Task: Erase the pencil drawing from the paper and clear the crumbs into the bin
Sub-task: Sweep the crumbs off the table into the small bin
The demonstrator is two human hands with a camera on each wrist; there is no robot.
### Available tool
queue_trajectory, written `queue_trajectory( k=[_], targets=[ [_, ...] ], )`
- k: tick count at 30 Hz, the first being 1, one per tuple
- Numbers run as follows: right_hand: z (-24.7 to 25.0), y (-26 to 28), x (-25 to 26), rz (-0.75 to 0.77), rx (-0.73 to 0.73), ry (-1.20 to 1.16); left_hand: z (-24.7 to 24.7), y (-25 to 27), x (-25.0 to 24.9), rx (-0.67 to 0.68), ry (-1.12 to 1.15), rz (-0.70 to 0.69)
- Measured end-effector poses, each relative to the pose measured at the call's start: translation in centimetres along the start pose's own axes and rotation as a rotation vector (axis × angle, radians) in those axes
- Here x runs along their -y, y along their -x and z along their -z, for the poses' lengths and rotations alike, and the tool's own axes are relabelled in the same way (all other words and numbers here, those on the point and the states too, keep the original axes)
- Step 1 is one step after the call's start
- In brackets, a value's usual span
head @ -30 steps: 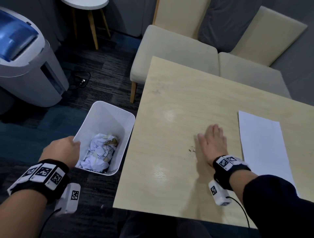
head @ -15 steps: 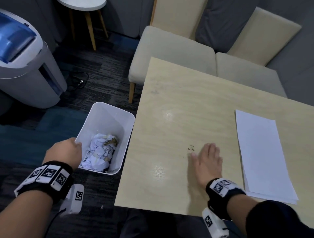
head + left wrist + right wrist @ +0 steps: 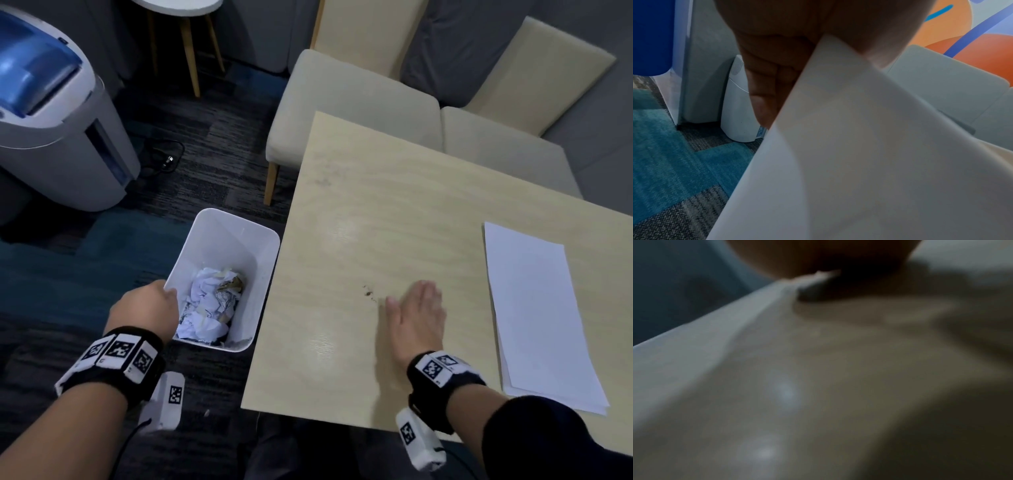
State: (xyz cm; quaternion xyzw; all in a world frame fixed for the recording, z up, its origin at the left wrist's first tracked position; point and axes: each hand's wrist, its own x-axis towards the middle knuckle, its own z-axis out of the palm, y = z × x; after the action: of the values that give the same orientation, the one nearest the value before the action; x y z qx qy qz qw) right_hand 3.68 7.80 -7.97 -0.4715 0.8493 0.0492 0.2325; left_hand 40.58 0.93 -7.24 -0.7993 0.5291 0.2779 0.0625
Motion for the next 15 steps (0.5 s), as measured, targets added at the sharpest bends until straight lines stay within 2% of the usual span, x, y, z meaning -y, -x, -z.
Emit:
queue_trajectory(
  k=[5,7,9,11,13,15],
  targets=[
    [-1.6,1.3,7.0,0.356,0.055,-0.08,-0.1,-0.1,-0.2,0.001,-0.01,-0.015],
    [-0.7,1.8,7.3,0.422,0.076,-0.196,0.0,-0.2,-0.3,0.005,-0.015,-0.023],
    [0.4,2.0,5.5,0.33,0.044,-0.24,0.2,-0.4,-0.2,0.013,-0.014,-0.025],
    [1.2,1.8,2.4,0.132,0.028,-0.239,0.3,-0.5,-0.1,0.012,-0.012,-0.027],
    [1.0,2.1,0.4,-0.03,0.076,-0.213,0.3,-0.6,0.3,0.007,-0.009,-0.023],
    [-0.3,2.8,0.6,-0.031,0.103,-0.111,0.2,-0.7,0.5,0.005,-0.005,-0.016]
  ],
)
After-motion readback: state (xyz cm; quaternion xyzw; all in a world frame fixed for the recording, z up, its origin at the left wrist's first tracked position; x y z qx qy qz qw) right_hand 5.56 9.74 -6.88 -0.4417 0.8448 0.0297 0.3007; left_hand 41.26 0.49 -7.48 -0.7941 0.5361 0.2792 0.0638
